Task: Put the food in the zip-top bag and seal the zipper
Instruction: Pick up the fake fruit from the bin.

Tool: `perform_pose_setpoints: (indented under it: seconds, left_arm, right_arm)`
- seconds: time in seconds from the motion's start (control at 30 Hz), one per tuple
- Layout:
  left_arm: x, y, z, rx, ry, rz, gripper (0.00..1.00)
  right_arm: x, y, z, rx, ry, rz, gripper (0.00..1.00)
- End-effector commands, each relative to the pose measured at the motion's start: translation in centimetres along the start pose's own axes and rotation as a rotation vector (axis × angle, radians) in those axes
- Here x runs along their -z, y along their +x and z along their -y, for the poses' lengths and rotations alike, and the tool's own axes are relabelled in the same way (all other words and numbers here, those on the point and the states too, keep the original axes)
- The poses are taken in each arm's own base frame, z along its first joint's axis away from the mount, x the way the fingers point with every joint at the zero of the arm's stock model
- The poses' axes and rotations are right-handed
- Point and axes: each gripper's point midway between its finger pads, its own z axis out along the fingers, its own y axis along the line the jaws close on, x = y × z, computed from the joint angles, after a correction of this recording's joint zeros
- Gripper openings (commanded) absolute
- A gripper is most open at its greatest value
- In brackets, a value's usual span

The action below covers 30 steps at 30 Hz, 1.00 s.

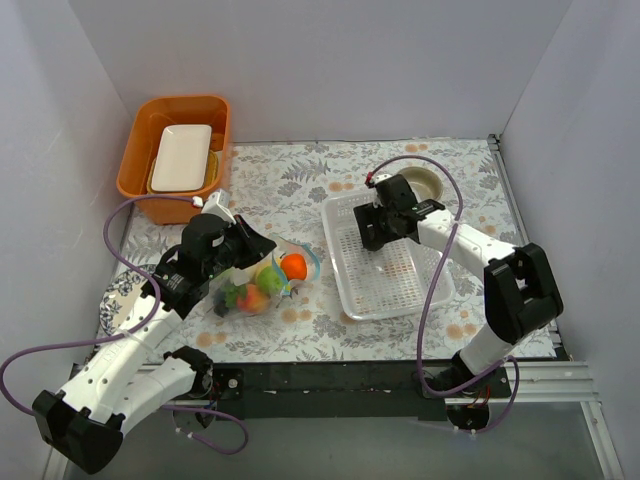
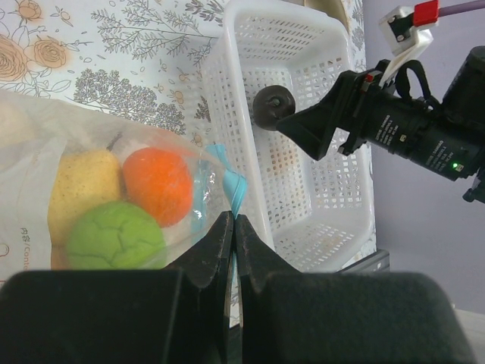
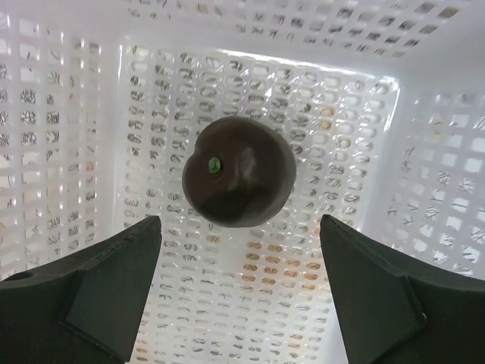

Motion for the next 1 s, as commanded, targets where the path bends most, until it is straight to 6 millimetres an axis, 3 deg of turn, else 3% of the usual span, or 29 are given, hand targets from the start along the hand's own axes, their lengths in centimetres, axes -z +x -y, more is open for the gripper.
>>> perform_pose_setpoints:
  seconds: [0.0,0.2,0.33,0.5,0.97]
  left_arm:
    - [0.3,-0.3,0.7,0.006,0.039,0.018,0.0]
    - [0.5,-0.5,0.8,0.005,0.04,0.027,0.0]
    - [0.6,-0.5,0.6,0.001,0.03,0.03,0.0]
    - [0.7,-0.4,0.2,0.005,0.017,0.035,0.0]
    - [0.2,-0.4,0.5,0.0,0.029,0.021,0.0]
  right_arm:
    - [0.6,-3.7,0.4,-0.005,0.039,0.111,0.93]
    - [-2.6,-3.4,0.3,0.012,0.046,0.036,0.93]
    - [-3.4,-3.1,0.1,0.009,0.039,0.02,0.92]
    - [-3.0,-2.4,0.2,-0.014,0.045,0.016,0.91]
    - [-2.0,-0.8,0.4,-0.038,0.049,-0.013,0.64]
